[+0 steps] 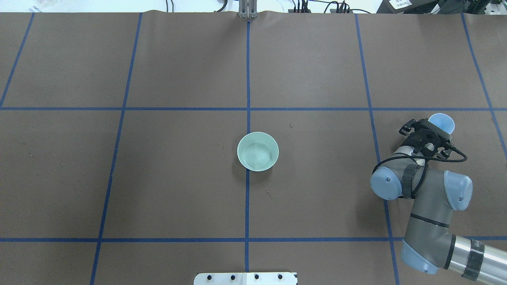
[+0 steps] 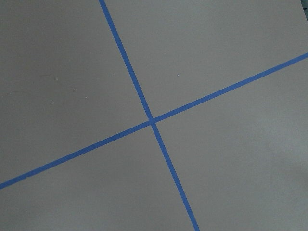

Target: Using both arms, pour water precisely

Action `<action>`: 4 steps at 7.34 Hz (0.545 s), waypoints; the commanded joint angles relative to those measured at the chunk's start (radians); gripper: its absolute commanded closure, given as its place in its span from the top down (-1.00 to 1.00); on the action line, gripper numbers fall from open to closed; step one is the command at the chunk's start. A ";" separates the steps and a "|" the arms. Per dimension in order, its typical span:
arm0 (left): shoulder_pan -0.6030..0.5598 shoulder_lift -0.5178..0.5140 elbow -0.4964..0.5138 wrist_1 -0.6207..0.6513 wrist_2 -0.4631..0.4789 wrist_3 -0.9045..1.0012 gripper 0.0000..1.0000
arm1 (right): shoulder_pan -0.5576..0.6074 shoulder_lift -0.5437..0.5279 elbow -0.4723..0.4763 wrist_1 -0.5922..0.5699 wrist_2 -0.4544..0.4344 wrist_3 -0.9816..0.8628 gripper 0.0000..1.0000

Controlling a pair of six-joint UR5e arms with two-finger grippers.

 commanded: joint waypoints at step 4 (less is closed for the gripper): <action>-0.006 0.003 0.009 0.004 0.000 -0.013 1.00 | 0.043 0.000 0.041 0.003 -0.071 -0.041 -0.99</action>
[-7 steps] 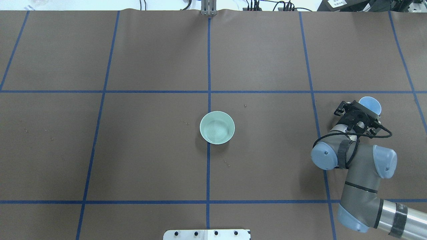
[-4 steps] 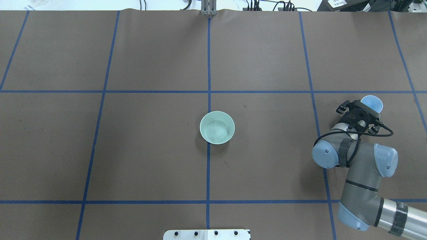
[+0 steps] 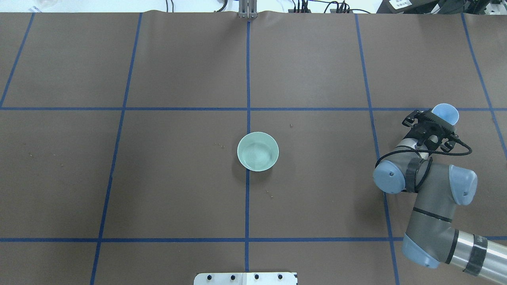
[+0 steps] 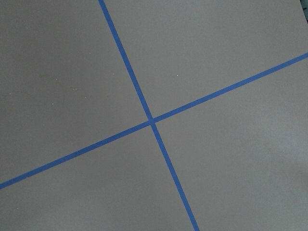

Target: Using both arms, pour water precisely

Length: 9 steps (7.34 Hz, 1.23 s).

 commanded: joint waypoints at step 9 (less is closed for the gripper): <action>-0.050 0.084 0.100 -0.216 -0.021 -0.266 1.00 | 0.028 -0.060 0.144 0.800 -0.017 -0.790 -1.00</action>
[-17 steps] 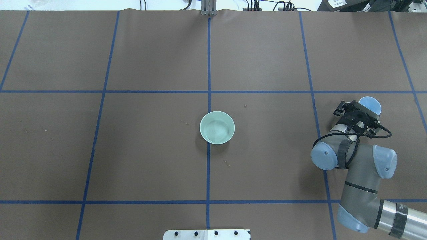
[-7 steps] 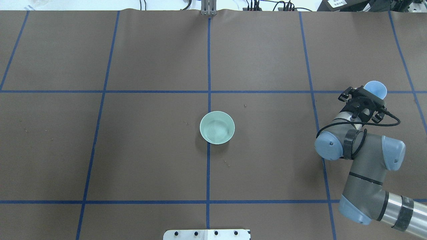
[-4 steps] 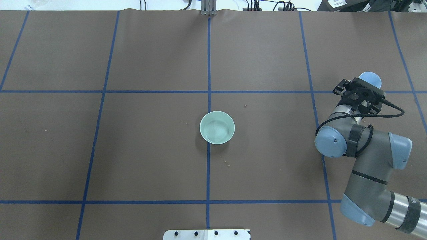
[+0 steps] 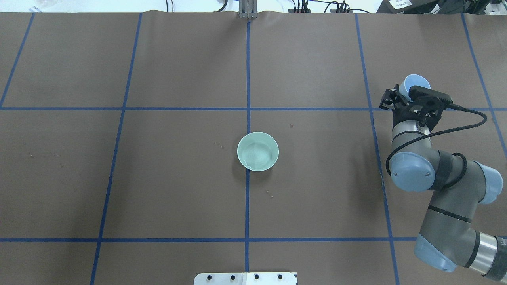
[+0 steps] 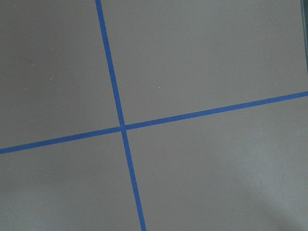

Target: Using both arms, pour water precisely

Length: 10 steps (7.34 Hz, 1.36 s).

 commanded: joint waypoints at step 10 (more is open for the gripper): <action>0.001 0.009 0.014 -0.022 0.001 -0.014 1.00 | -0.067 0.127 -0.002 0.579 0.606 -0.963 -1.00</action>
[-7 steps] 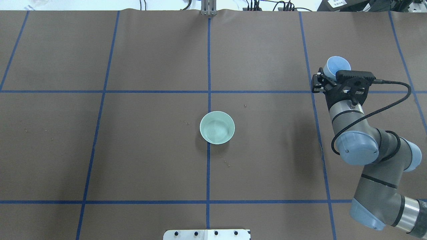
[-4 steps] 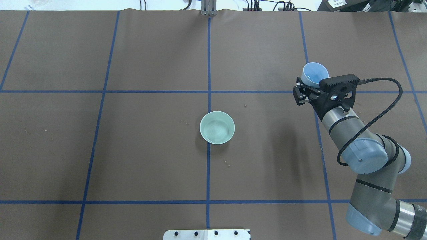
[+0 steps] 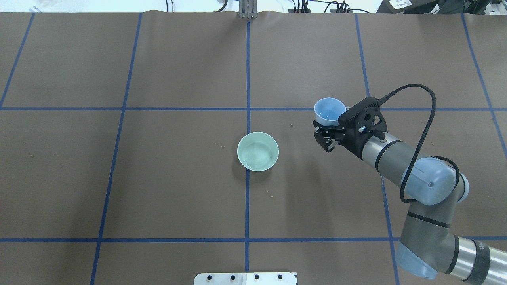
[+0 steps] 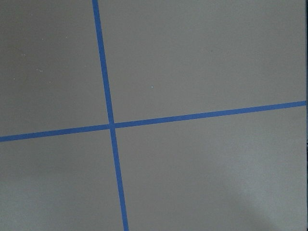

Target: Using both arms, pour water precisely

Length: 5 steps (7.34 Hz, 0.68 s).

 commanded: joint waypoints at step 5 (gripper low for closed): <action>0.001 0.000 0.019 -0.001 0.000 0.006 1.00 | -0.058 0.183 -0.006 -0.321 0.216 -0.024 -1.00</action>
